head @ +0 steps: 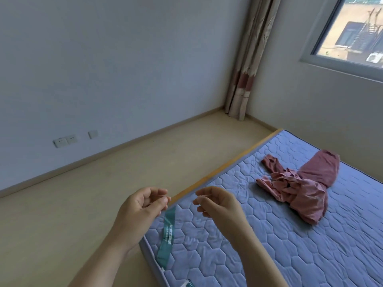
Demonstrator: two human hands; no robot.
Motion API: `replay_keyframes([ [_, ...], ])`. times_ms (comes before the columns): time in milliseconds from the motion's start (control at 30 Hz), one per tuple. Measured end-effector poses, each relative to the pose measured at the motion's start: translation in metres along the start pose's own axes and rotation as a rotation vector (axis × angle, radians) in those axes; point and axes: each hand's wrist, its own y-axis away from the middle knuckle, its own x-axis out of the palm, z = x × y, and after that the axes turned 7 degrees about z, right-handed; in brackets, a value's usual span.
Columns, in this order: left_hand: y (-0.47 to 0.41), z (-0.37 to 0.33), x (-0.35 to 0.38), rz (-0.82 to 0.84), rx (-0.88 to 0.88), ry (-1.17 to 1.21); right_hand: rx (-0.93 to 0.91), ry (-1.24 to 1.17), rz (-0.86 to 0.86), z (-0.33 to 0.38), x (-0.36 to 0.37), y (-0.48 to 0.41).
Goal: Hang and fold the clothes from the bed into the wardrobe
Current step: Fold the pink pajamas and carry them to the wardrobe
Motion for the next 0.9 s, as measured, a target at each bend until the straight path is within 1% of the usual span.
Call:
replay_keyframes([
  [200,-0.065,-0.022,-0.115,-0.066,-0.021,-0.019,0.013,0.009,0.054,0.046,0.091,-0.1],
  [333,-0.109,-0.039,-0.172,-0.1,-0.002,-0.043,0.01,0.019,0.064,0.07,0.136,-0.155],
  [533,-0.188,-0.047,-0.221,-0.049,-0.021,-0.066,0.021,0.075,0.055,0.087,0.167,-0.241],
  [667,-0.25,-0.057,-0.247,-0.031,0.011,-0.117,0.002,0.039,0.043,0.096,0.179,-0.309],
  [833,-0.321,-0.075,-0.278,-0.048,0.014,-0.144,-0.001,0.004,0.042,0.119,0.188,-0.385],
  [900,-0.349,-0.081,-0.288,-0.037,0.016,-0.151,-0.002,-0.007,0.008,0.126,0.19,-0.411],
])
